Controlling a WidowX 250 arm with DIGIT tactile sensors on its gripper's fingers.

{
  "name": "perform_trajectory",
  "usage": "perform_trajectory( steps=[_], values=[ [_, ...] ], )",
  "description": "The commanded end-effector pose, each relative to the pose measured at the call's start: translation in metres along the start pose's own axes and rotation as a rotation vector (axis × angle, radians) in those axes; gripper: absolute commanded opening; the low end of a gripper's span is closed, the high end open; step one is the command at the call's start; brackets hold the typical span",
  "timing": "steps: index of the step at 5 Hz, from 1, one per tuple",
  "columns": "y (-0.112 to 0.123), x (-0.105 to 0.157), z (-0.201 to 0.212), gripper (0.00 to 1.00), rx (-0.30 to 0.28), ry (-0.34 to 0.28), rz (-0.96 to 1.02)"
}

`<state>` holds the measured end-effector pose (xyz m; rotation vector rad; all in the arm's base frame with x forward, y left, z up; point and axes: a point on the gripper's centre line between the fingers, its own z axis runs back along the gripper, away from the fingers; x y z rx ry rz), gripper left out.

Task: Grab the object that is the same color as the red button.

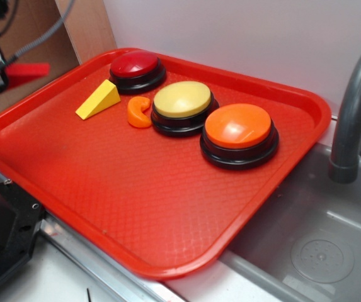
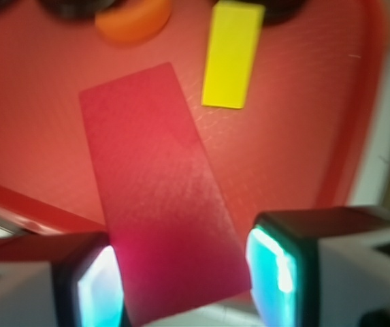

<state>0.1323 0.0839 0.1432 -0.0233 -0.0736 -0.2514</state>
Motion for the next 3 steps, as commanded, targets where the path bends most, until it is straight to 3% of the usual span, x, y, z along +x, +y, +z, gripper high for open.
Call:
perform_trajectory(
  steps=[1, 2, 3],
  values=[
    [-0.055, 0.004, 0.063, 0.0, 0.029, -0.09, -0.043],
    [-0.077, 0.011, 0.064, 0.0, 0.05, -0.089, -0.094],
    [-0.079, 0.019, 0.054, 0.0, 0.067, -0.067, -0.103]
  ],
)
